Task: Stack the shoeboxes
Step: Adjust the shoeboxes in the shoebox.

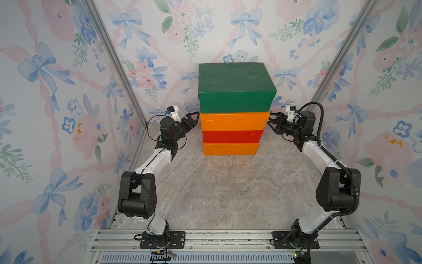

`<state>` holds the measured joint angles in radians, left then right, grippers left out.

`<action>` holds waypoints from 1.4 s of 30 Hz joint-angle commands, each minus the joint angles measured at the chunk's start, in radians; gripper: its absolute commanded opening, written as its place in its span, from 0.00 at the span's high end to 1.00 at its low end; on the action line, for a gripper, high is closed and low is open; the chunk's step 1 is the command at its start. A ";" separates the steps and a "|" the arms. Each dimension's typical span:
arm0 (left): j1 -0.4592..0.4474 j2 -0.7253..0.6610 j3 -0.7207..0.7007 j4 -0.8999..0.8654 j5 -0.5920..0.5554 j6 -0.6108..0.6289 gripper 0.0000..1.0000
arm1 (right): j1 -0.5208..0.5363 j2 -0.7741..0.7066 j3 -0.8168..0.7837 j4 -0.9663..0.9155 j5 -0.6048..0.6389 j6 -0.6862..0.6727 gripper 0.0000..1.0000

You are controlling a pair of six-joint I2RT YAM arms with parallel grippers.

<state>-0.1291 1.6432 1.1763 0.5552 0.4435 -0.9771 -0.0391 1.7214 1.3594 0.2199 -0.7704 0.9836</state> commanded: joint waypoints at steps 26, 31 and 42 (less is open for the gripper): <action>-0.024 0.060 0.080 0.018 0.053 0.012 0.19 | 0.005 0.032 0.052 -0.003 -0.037 -0.016 0.22; -0.009 0.060 0.077 0.012 0.061 0.016 0.11 | -0.006 0.039 0.052 -0.011 -0.034 -0.023 0.08; 0.041 0.050 0.042 0.005 0.055 0.021 0.04 | -0.025 0.052 0.031 -0.010 -0.035 -0.025 0.03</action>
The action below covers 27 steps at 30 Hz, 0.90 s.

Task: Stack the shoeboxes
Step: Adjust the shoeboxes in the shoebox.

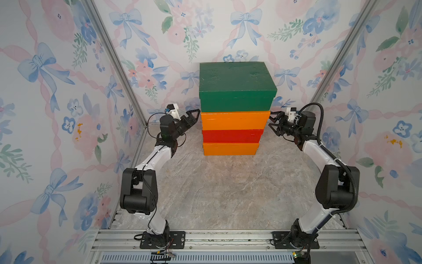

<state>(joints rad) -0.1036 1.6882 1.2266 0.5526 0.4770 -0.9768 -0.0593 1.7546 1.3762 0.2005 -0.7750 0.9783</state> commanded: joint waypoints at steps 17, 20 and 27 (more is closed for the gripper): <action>0.084 -0.032 -0.024 -0.021 0.004 0.042 0.02 | -0.067 0.014 0.021 -0.167 0.088 -0.097 0.03; 0.093 -0.053 -0.050 -0.035 -0.018 0.071 0.02 | -0.089 0.011 0.006 -0.161 0.094 -0.086 0.03; 0.086 -0.146 -0.186 -0.057 -0.142 0.179 0.02 | -0.108 -0.059 -0.041 -0.216 0.161 -0.190 0.03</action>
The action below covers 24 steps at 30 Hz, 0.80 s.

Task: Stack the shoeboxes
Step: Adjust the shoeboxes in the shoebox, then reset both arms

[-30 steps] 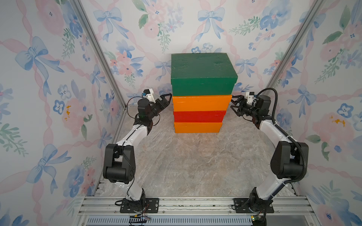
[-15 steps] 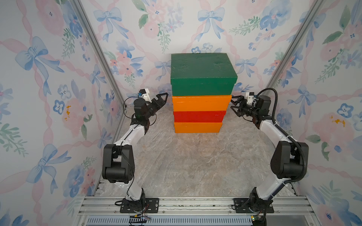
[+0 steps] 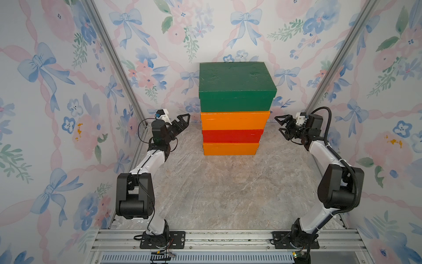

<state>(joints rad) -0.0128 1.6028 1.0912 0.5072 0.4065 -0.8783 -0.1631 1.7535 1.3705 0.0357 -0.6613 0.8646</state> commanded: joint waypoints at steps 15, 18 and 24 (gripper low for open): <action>-0.159 -0.280 -0.338 -0.102 -0.628 0.453 0.02 | 0.021 -0.374 -0.400 -0.079 0.425 -0.375 0.03; -0.181 -0.281 -0.385 -0.101 -0.680 0.476 0.02 | 0.031 -0.402 -0.459 -0.080 0.464 -0.408 0.03; -0.245 -0.290 -0.479 -0.101 -0.836 0.547 0.02 | 0.042 -0.451 -0.567 -0.076 0.551 -0.470 0.03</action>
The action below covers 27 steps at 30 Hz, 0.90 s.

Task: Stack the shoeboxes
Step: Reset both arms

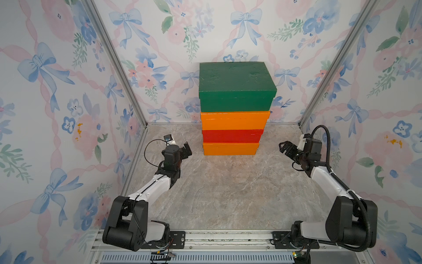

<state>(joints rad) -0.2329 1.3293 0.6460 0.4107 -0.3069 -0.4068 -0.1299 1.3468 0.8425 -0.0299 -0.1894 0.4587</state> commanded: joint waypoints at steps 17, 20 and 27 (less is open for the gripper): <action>-0.137 -0.108 -0.213 0.074 -0.405 0.193 0.02 | 0.087 -0.216 -0.298 0.077 0.269 -0.210 0.03; -0.173 -0.108 -0.237 0.100 -0.469 0.249 0.02 | 0.101 -0.250 -0.320 0.067 0.317 -0.238 0.03; -0.220 -0.136 -0.365 0.149 -0.531 0.251 0.02 | 0.155 -0.342 -0.427 0.062 0.440 -0.281 0.03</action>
<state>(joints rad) -0.4458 1.2201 0.3435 0.5133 -0.7860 -0.1753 -0.0002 1.0389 0.4557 0.0406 0.1623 0.2111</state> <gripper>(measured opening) 0.979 0.970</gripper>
